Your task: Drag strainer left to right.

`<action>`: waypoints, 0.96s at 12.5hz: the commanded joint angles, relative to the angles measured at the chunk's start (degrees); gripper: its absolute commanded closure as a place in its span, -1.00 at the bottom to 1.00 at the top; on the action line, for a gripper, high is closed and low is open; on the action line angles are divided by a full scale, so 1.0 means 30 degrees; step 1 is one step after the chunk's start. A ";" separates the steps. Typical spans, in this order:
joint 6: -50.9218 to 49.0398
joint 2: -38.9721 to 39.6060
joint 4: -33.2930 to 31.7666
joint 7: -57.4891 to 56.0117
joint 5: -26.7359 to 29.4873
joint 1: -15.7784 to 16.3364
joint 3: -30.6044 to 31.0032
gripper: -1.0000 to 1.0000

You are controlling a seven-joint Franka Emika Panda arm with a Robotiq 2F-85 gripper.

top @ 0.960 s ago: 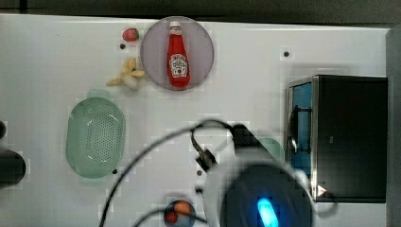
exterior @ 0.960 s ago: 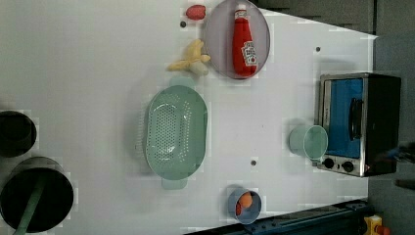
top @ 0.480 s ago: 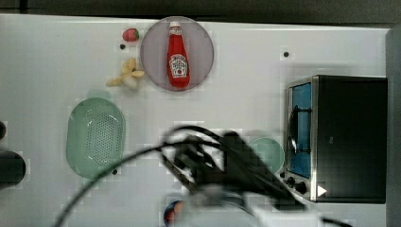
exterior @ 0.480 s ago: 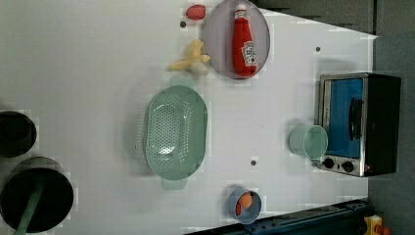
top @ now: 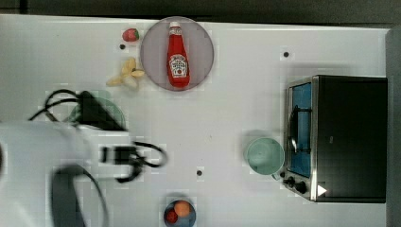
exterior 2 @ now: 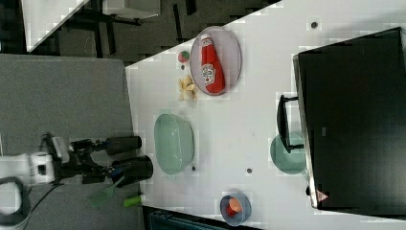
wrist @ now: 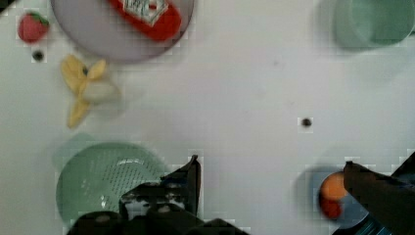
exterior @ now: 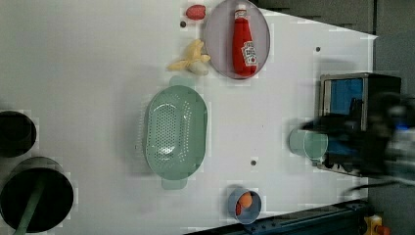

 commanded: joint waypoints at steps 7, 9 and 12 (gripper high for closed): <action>0.8597 0.7009 -0.2127 1.4811 0.0317 0.0428 0.3595 -1.00; 1.1059 0.8560 -0.2781 1.6520 0.0272 0.0548 0.3531 -1.00; 1.3993 1.0649 -0.3032 1.7377 -0.0125 0.0795 0.3159 -1.00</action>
